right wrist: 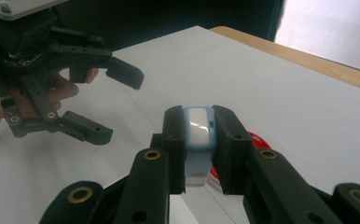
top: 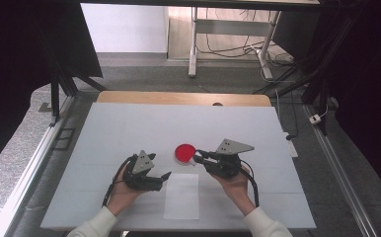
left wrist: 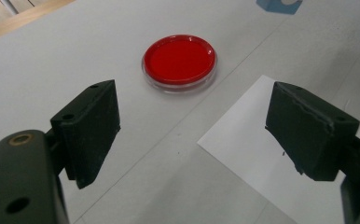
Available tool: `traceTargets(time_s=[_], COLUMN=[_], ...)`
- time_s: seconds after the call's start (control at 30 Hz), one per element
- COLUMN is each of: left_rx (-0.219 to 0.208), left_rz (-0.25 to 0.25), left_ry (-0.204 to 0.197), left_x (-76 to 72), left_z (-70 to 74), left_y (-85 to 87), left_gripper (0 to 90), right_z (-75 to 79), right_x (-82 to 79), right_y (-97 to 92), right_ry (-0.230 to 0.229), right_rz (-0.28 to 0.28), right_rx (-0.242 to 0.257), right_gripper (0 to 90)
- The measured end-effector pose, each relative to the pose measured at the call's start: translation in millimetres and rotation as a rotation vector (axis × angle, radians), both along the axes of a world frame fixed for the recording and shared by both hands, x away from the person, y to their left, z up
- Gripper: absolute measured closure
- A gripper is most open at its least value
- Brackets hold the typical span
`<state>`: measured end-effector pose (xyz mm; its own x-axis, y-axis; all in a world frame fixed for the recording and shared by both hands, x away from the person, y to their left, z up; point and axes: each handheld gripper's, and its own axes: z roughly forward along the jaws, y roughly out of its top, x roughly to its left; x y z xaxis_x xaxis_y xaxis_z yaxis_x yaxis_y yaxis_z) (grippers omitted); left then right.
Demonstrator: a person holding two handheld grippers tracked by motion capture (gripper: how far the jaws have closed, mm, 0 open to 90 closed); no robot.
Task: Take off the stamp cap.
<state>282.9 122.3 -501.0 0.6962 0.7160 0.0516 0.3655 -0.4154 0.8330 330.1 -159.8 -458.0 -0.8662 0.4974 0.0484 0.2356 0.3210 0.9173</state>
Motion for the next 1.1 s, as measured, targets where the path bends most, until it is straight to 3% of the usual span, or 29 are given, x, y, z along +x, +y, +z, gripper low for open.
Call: traceTargets(time_s=[1.1], left_rx=[0.017], left_rz=[-0.071], left_ry=[0.000], left_x=[12.7], left_z=[4.2], left_y=[-40.1], left_gripper=[18.0], right_z=[0.8], right_x=[0.5], right_y=[-1.5], right_ry=[0.007], right_rz=[-0.014], right_rx=[0.024], right_gripper=[74.8])
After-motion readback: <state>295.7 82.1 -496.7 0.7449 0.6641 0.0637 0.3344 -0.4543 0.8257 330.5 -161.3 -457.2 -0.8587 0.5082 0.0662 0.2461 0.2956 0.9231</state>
